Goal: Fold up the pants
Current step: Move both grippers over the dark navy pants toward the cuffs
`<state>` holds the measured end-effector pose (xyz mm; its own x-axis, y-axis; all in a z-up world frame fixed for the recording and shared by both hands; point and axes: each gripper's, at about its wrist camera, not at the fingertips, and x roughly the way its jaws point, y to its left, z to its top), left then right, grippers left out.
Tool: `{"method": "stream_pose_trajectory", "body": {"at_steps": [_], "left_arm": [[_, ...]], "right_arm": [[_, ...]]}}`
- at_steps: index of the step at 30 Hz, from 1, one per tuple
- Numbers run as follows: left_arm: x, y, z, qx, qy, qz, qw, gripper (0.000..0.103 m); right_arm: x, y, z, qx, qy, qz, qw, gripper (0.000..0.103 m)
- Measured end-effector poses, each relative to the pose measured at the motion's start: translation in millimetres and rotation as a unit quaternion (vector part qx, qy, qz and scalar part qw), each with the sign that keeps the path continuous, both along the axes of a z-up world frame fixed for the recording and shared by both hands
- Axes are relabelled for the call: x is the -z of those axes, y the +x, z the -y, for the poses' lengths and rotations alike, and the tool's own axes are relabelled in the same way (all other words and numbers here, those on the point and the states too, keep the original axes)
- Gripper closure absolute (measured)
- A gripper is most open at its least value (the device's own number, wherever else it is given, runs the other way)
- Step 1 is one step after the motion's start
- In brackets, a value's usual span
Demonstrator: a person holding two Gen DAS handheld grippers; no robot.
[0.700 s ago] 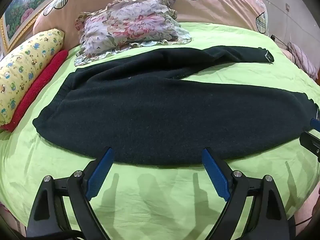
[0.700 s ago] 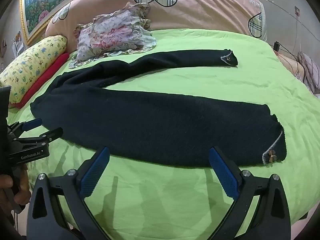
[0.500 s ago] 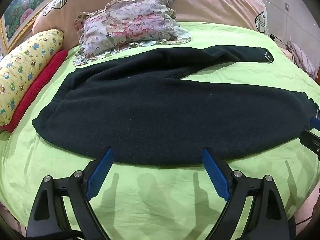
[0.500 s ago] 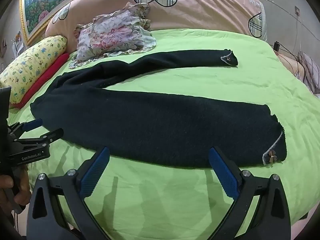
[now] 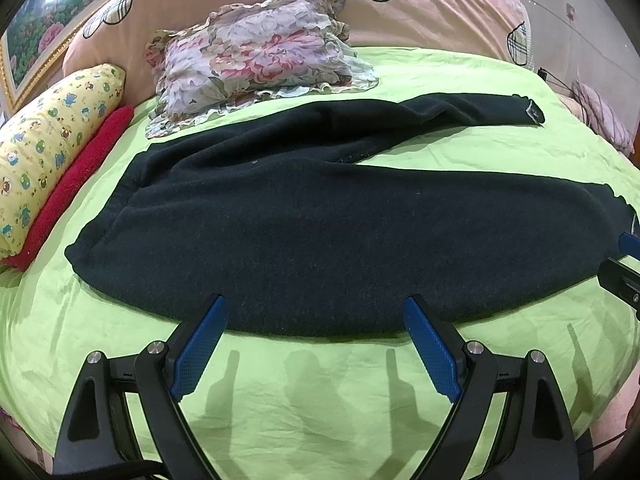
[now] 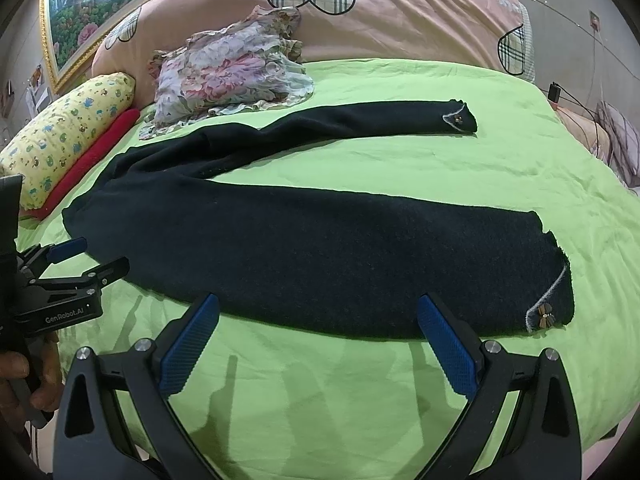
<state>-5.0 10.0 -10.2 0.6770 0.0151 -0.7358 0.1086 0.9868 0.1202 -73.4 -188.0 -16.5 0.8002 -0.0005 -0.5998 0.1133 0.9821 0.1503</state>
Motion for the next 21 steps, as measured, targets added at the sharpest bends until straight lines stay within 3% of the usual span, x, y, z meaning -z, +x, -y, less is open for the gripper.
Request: {"method": "stream_pose_trajectory", "body": {"at_steps": [6, 21], "left_arm": [[-0.9, -1.5, 0.3, 0.0, -0.001, 0.001, 1.0, 0.013], [-3.3, 2.3, -0.2, 0.005, -0.008, -0.004, 0.9999, 0.013]], "right_arm": [[-1.5, -1.3, -1.4, 0.002, 0.006, 0.02, 1.0, 0.004], [-6.1, 2.1, -3.7, -0.005, -0.004, -0.012, 1.0, 0.004]]}}
